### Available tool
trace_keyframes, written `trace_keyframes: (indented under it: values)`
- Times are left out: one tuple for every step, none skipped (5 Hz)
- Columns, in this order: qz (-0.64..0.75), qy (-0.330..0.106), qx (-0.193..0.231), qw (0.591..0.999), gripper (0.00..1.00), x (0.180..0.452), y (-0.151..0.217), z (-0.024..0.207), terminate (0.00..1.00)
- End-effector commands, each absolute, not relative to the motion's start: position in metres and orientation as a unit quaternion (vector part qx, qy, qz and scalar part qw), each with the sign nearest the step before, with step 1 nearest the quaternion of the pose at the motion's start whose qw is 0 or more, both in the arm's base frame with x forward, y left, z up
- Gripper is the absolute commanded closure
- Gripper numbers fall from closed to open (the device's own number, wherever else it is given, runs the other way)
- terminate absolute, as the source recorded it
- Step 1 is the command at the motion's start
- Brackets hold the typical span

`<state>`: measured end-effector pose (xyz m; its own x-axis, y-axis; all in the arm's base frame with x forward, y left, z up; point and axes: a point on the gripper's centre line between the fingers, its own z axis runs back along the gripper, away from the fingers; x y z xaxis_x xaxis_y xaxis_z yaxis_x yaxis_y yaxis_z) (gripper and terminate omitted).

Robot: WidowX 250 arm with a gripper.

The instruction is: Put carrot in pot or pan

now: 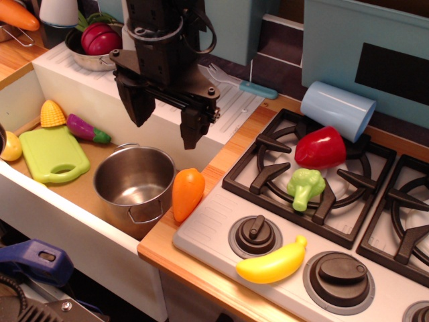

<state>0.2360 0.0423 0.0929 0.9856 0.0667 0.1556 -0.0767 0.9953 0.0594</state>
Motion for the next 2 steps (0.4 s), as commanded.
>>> trace_keyframes:
  values:
    - [0.036, -0.077, 0.033, 0.996, 0.00, 0.236, 0.042, 0.093, 0.00]
    - [0.035, -0.091, 0.025, 0.995, 0.00, 0.237, 0.042, 0.081, 0.00]
